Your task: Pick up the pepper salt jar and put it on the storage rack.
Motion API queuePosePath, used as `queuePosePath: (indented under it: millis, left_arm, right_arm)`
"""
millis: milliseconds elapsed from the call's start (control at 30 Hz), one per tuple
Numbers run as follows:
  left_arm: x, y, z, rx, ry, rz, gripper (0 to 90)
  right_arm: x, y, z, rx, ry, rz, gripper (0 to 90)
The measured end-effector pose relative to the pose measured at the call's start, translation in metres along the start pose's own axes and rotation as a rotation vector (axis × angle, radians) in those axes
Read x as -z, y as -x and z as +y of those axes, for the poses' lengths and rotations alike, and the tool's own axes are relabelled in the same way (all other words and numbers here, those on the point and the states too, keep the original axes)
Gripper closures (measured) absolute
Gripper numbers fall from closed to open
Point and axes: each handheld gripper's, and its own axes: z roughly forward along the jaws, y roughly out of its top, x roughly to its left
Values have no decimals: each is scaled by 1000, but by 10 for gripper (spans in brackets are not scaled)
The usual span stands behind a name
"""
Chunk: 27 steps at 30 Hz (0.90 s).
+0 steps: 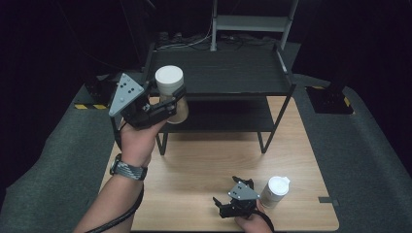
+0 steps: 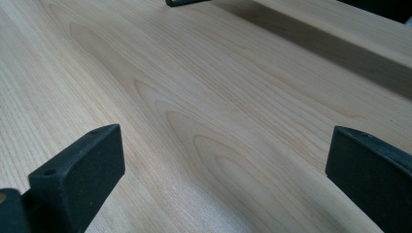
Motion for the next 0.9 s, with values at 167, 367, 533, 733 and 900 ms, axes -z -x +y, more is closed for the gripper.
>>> queuePosePath:
  millis: [167,367,533,733,900]
  left_arm:
    - [-8,1,7,0,8,8,340]
    - [-21,1,16,-11,23,16,340]
    - [-33,1,21,-7,24,29,340]
    - [-46,0,23,-6,14,46,340]
    - [-61,-2,23,-4,4,74,340]
  right_arm:
    - [0,0,0,0,1,1,0]
    - [0,1,0,-1,1,4,0]
    - [0,2,-1,-5,5,5,0]
    - [0,1,-1,3,5,3,0]
    - [1,1,-1,-3,5,6,0]
